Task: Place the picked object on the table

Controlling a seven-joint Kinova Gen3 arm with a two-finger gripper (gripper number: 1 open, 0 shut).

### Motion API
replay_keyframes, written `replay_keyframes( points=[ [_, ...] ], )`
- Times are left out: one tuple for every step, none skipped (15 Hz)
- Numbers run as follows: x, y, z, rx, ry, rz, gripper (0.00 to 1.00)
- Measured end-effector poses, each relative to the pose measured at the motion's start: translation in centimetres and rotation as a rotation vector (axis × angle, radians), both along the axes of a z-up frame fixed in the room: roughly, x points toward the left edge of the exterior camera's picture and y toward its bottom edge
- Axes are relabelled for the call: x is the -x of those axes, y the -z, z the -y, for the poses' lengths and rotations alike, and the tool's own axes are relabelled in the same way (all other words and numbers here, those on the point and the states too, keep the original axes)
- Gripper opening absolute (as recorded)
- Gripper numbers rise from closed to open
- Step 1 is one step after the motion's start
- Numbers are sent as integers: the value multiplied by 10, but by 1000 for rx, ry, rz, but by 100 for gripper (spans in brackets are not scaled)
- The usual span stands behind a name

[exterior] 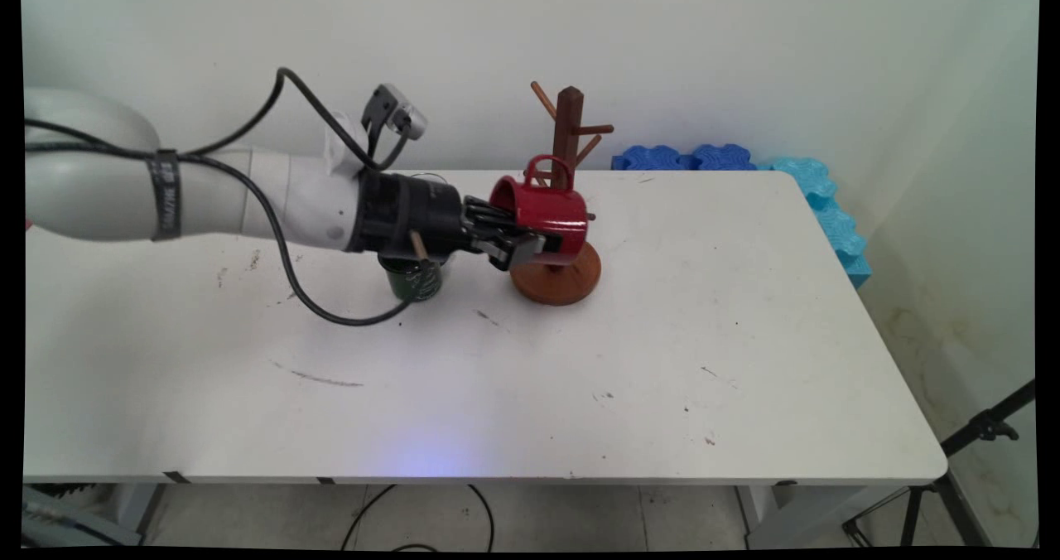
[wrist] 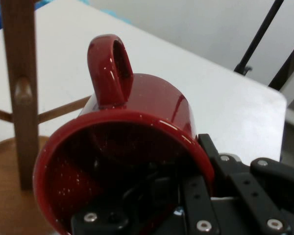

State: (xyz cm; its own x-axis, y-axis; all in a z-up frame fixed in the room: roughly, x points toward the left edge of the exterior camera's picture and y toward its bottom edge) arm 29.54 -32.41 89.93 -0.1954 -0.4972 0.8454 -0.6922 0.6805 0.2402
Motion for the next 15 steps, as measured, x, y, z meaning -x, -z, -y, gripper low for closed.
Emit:
replay_keyframes(
  points=[
    [-2,-4,0,-4,11,19,0],
    [-2,-6,0,-6,23,31,0],
    [-2,-9,0,-8,43,47,0],
    [-2,-12,0,-10,65,65,0],
    [-1,-16,1,-11,88,80,0],
    [-1,-19,1,-12,114,98,0],
    [-1,-24,1,-14,143,118,0],
    [-1,-30,0,-15,177,143,0],
    [-1,-37,-1,-14,212,172,0],
    [-1,-43,-3,-11,243,198,0],
    [-1,-48,-3,-9,263,216,0],
    [-1,-55,-5,-4,293,245,0],
    [-2,-62,-8,2,323,275,0],
    [-4,-73,-11,12,361,318,0],
    [-6,-82,-14,21,393,355,0]
  ],
)
